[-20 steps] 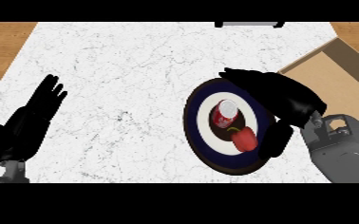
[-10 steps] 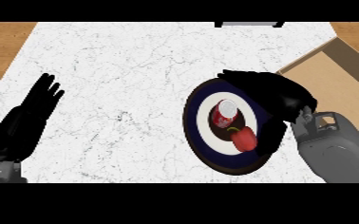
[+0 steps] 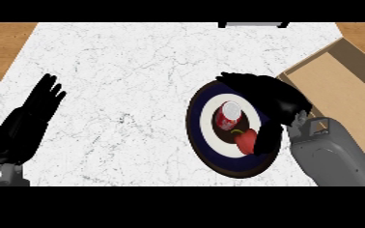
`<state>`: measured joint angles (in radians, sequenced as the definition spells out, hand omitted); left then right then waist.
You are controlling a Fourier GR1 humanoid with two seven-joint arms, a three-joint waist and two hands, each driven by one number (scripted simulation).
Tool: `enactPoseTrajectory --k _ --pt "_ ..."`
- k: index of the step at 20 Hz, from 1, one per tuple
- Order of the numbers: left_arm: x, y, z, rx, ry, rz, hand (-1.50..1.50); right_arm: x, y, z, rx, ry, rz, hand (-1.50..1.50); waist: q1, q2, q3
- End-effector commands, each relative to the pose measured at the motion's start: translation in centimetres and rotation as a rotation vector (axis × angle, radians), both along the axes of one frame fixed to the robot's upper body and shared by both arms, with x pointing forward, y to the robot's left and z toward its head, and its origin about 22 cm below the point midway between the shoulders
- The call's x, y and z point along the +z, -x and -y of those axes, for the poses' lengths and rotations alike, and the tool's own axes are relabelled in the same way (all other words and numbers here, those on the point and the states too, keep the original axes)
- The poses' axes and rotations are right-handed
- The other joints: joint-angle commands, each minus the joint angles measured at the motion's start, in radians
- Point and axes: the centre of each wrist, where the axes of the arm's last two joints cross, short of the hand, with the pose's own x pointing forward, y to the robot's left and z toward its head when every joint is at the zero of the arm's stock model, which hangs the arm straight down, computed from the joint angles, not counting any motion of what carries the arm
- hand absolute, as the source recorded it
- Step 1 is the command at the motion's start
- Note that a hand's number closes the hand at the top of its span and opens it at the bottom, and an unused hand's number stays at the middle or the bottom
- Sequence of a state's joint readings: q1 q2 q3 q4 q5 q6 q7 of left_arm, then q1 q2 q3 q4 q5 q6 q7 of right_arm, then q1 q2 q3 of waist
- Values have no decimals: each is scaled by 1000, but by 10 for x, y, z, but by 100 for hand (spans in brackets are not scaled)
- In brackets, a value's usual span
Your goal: Pick the can from the plate and place it in the cardboard box
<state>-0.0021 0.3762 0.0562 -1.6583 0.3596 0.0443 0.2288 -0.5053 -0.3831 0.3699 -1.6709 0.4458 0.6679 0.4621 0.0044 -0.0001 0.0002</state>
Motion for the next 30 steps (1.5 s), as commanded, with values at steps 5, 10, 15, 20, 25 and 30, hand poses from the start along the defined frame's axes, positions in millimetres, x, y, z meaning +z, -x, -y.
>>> enactPoseTrajectory --k 5,10,15,20,25,30 --pt "-12 -3 -3 3 14 -8 0 -6 3 -36 8 87 19 -150 0 0 -1" --pt "-14 -7 -22 5 -11 10 0 -26 -6 -30 -3 91 0 -150 -1 1 0" --pt "-3 -10 -12 -7 3 7 0 -36 3 -47 -17 130 -9 -150 -1 0 0" --pt "-7 5 3 5 0 5 0 -31 -18 -36 -43 144 1 -150 2 0 0" --pt "13 3 5 0 10 8 0 -48 -20 -33 -37 189 -27 -150 3 0 0" --pt "-25 -1 -7 0 12 -12 0 -42 -7 -39 -21 204 -47 -150 -2 0 0"
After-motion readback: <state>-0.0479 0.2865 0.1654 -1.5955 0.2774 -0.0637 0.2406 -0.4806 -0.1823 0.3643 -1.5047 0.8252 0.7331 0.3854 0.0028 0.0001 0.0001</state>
